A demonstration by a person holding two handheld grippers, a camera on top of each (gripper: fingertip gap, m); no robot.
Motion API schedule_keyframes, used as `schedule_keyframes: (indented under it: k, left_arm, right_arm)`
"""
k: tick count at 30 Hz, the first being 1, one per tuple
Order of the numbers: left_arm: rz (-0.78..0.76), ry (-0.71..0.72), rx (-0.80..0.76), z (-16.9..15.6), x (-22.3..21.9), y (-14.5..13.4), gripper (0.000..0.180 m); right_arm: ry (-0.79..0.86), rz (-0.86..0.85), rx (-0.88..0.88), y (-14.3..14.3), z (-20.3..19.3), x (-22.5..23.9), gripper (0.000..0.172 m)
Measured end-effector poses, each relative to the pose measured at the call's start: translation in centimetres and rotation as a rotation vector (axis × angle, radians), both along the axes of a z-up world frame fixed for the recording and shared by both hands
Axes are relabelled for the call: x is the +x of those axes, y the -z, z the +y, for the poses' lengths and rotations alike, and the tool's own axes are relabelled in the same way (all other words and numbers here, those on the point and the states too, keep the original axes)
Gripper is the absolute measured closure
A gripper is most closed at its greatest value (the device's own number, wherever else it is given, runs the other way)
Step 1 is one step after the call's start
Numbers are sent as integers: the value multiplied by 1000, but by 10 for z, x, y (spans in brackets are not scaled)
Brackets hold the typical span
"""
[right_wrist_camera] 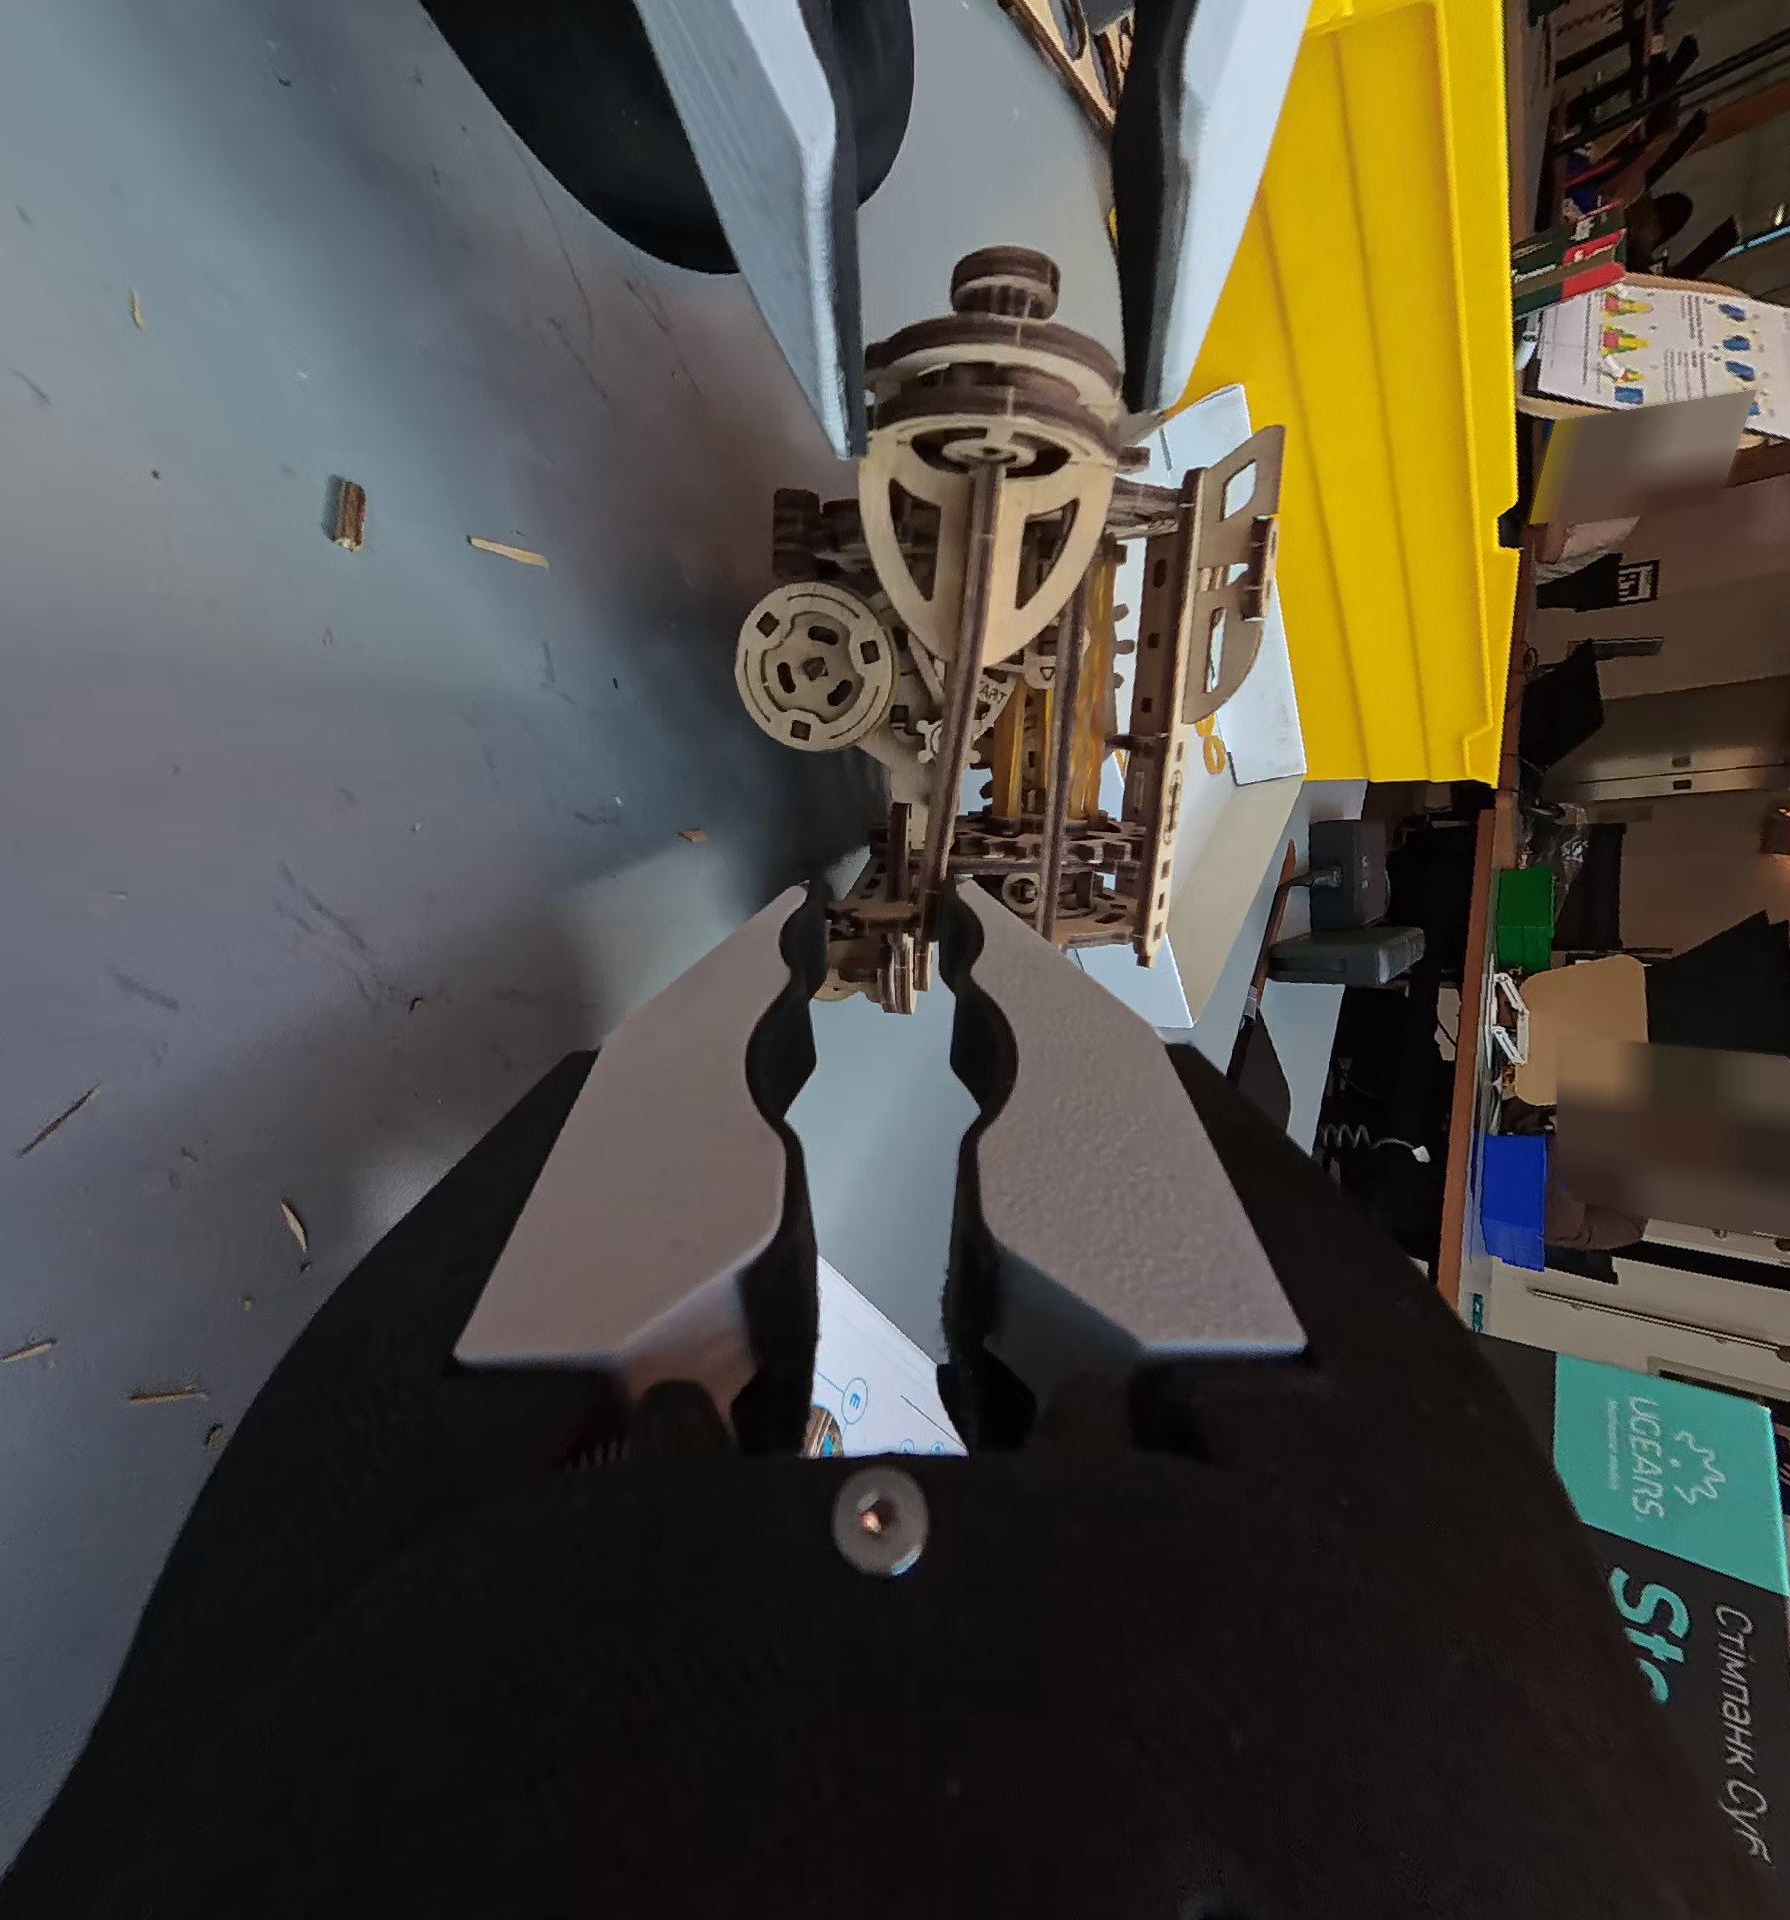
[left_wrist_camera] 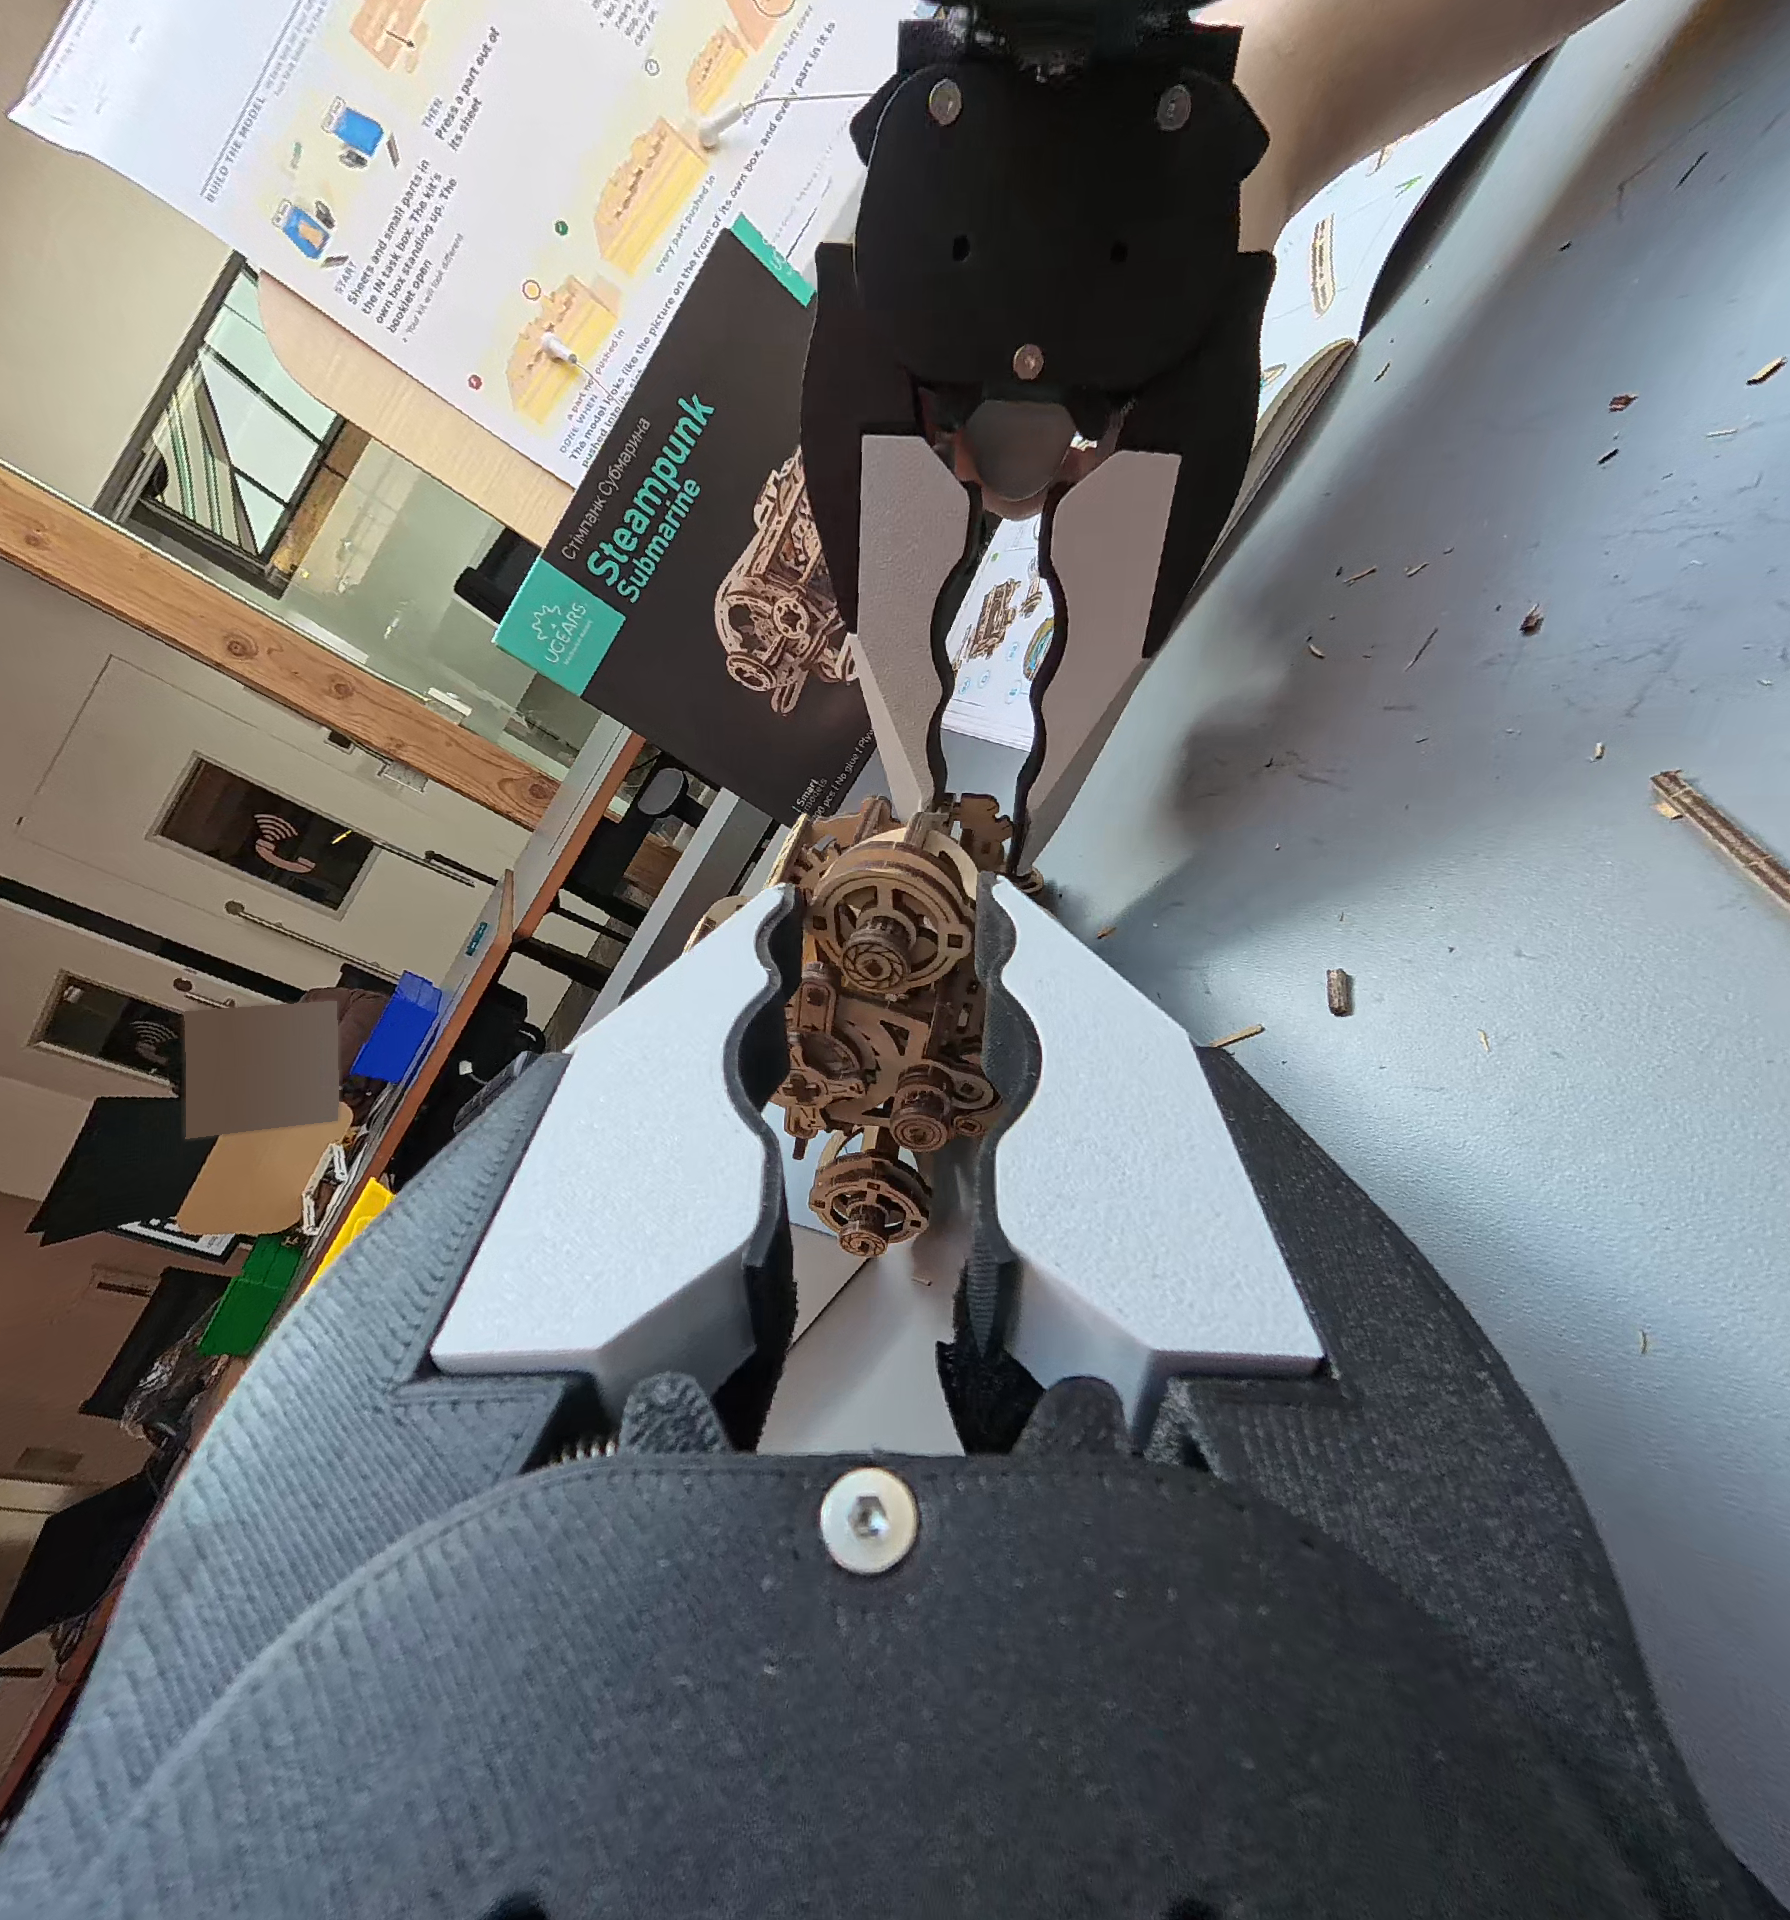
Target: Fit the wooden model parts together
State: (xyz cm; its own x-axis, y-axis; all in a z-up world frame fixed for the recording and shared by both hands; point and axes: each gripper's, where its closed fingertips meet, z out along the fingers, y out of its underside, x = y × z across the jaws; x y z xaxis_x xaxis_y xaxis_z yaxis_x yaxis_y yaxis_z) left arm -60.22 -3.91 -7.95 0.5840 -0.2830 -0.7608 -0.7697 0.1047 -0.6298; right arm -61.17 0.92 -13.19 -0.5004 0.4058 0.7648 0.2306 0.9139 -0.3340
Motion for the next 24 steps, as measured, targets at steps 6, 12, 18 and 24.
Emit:
schedule_keyframes:
  k: [6,12,18,24]
  left_arm:
    - [-4,-4,4,1,-1,-1,149]
    - [-8,1,4,1,0,0,149]
    - [-8,3,5,2,1,0,149]
    - [-1,8,3,2,3,1,149]
  right_arm:
    - [7,31,27,-5,-1,0,148]
    - [-11,40,12,-6,-3,3,152]
    - [-23,56,5,-9,-8,1,152]
    - [-9,57,31,-8,-4,-1,155]
